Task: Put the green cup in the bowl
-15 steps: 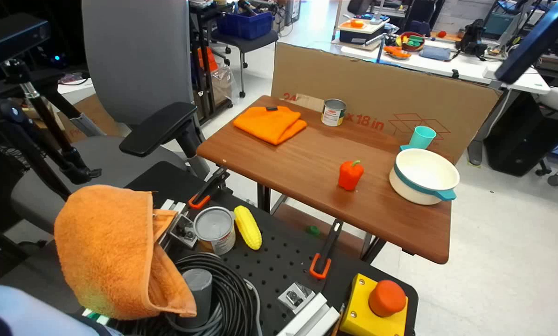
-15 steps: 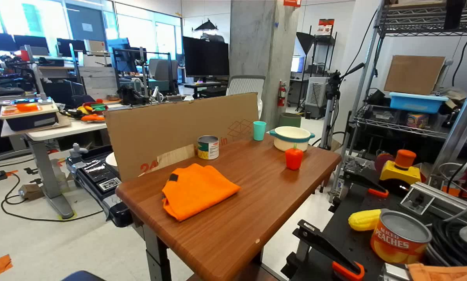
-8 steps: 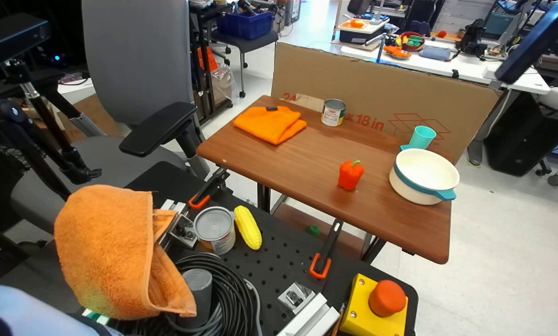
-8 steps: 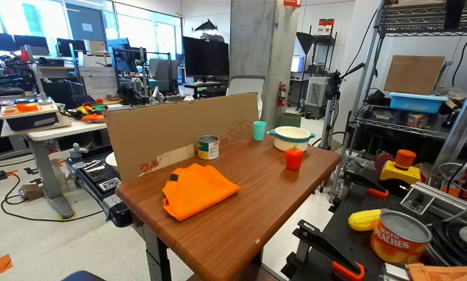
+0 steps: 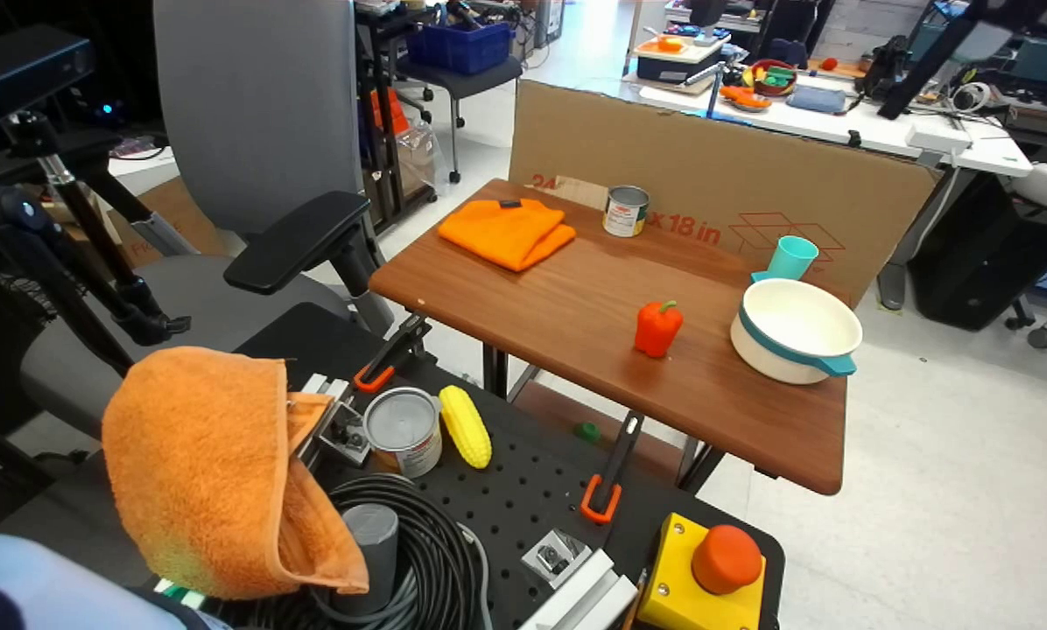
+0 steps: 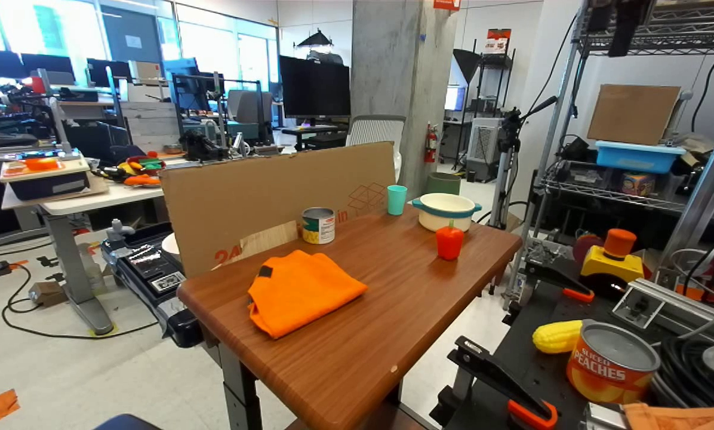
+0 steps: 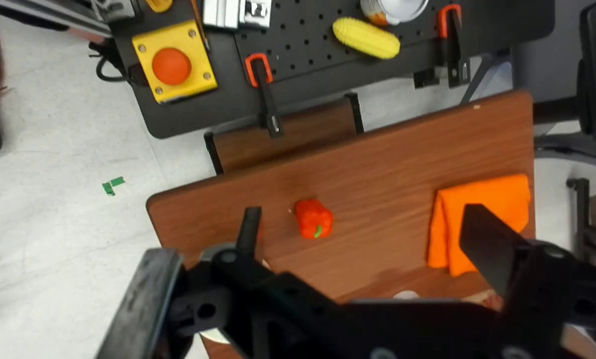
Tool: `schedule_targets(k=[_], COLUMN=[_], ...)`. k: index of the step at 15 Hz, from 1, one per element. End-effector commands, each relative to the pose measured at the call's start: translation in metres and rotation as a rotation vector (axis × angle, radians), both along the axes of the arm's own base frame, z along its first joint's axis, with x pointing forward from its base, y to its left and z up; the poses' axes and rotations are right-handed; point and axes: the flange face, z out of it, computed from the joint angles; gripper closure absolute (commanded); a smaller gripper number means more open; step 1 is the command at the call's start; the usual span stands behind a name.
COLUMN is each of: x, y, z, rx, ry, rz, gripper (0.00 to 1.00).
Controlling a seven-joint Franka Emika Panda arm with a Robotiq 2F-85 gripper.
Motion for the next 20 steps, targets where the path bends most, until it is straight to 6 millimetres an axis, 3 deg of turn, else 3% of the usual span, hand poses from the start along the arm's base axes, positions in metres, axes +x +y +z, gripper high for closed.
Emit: schedule_targets(k=[1, 7, 12, 20], x=[0.055, 0.158, 0.225, 0.304], y=[0.002, -0.02, -0.045, -0.053], z=[-0.006, -0.012, -0.025, -0.101], rx=[-0.007, -0.071, -0.151, -0.215], ry=[-0.076, -0.154, -0.177, -0.179], rz=[-0.074, -0.154, -0.151, -0.032], gripper=[0.0, 0.0, 0.0, 0.0])
